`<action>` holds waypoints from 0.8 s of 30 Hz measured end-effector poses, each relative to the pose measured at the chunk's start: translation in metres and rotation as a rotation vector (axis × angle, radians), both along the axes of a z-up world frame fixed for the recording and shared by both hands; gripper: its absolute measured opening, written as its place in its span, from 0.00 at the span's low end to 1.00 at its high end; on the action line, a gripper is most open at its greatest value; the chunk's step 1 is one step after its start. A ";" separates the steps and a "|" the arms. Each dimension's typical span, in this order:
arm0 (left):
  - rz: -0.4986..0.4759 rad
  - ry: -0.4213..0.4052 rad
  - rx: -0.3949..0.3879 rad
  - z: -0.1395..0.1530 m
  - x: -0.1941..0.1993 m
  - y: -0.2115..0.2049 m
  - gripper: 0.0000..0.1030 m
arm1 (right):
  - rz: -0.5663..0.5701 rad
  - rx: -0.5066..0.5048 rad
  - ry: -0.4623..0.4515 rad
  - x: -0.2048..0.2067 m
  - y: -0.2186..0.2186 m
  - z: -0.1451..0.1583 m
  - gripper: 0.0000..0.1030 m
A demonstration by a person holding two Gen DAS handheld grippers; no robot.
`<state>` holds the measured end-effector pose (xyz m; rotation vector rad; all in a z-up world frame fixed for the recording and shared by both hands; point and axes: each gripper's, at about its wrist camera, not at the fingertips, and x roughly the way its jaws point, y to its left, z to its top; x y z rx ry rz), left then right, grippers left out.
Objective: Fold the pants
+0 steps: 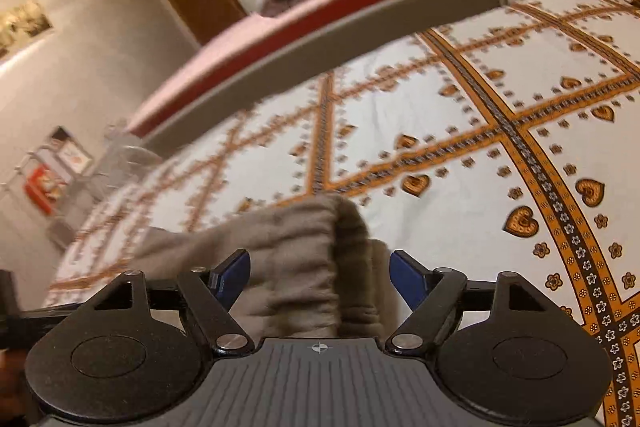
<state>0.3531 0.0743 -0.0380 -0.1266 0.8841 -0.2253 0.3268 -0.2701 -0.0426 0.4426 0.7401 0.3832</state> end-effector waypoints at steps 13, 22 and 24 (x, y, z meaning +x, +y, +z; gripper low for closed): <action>0.055 0.159 -0.241 -0.011 -0.046 0.053 0.86 | 0.064 0.191 0.226 -0.026 -0.018 -0.009 0.75; 0.002 0.165 -0.060 -0.017 -0.046 0.021 0.91 | 0.060 0.198 0.366 -0.027 -0.021 -0.040 0.97; 0.010 0.145 -0.165 -0.014 -0.044 0.026 0.91 | 0.090 0.178 0.367 -0.026 -0.019 -0.039 1.00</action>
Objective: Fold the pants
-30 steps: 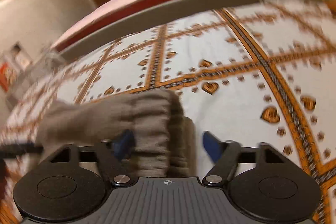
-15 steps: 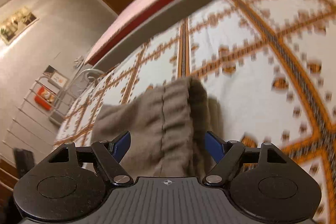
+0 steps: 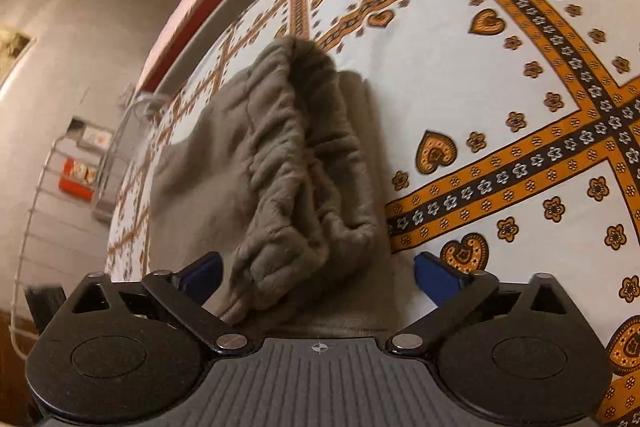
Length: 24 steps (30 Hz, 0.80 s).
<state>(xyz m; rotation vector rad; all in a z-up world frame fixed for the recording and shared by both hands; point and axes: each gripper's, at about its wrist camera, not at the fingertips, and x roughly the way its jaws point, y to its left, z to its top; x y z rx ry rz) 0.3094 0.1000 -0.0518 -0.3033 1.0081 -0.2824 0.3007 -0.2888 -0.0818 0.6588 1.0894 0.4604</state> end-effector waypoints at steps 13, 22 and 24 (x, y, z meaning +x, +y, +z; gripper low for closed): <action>0.023 0.050 -0.334 -0.029 0.029 0.002 0.55 | -0.047 0.159 -0.052 0.010 -0.026 -0.013 0.80; -0.036 0.037 -0.443 -0.045 0.032 0.014 0.54 | -0.016 0.267 -0.069 0.012 -0.034 -0.031 0.74; -0.046 0.031 -0.445 -0.046 0.033 0.012 0.54 | -0.007 0.261 -0.077 0.012 -0.032 -0.030 0.74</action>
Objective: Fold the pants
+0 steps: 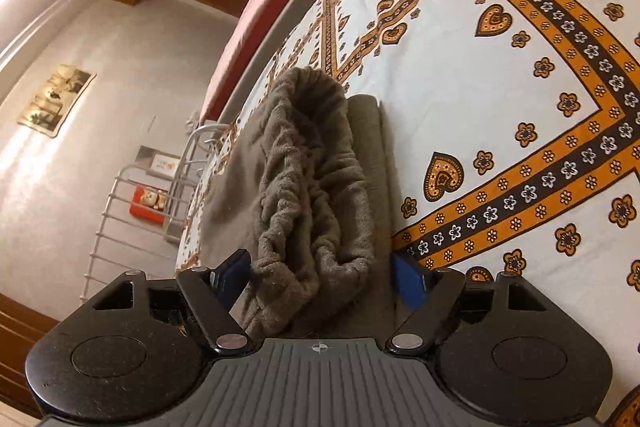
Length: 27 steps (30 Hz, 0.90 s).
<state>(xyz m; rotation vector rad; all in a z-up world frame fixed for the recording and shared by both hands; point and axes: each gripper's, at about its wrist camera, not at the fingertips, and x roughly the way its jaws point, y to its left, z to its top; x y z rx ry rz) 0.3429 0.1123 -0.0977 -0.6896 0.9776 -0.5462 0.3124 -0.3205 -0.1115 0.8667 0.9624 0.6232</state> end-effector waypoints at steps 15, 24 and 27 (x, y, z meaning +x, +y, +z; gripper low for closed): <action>-0.029 -0.016 -0.046 -0.009 0.034 -0.003 0.41 | 0.007 0.060 -0.016 0.035 0.020 -0.009 0.74; -0.015 -0.037 -0.138 -0.001 0.044 0.004 0.22 | 0.049 0.057 -0.079 0.047 0.039 0.017 0.51; -0.009 -0.103 -0.159 0.019 0.052 0.006 0.22 | 0.084 0.087 -0.149 0.056 0.043 0.037 0.50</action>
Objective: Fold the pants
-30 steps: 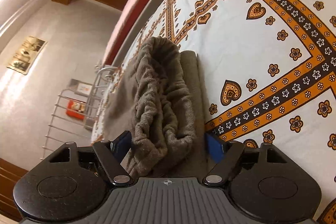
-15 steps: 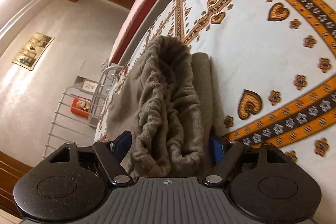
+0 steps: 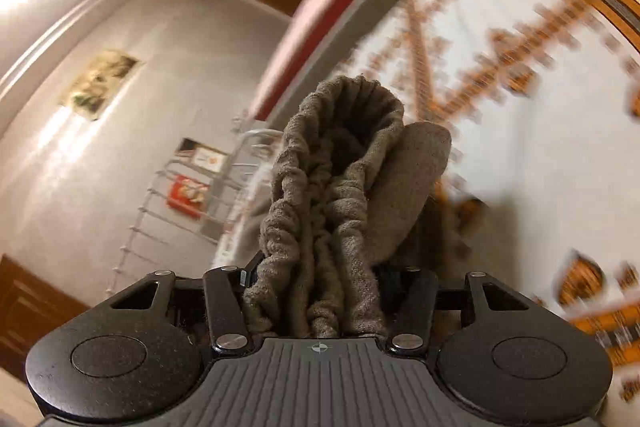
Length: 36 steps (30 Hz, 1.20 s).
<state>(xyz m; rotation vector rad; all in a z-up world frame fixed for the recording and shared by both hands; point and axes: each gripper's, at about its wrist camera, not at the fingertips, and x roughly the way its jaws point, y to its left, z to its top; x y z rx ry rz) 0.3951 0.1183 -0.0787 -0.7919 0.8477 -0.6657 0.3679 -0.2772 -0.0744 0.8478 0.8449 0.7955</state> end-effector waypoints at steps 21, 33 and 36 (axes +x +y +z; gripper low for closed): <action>0.207 -0.122 0.681 -0.002 0.076 -0.036 0.86 | -0.170 -0.313 0.012 0.129 0.012 -0.024 0.71; 0.202 -0.243 0.822 0.058 -0.021 -0.063 0.94 | -0.206 -0.471 -0.212 -0.001 -0.014 0.054 1.00; 0.189 -0.226 0.812 0.065 -0.062 -0.066 0.94 | -0.286 -0.492 -0.209 -0.043 -0.022 0.058 1.00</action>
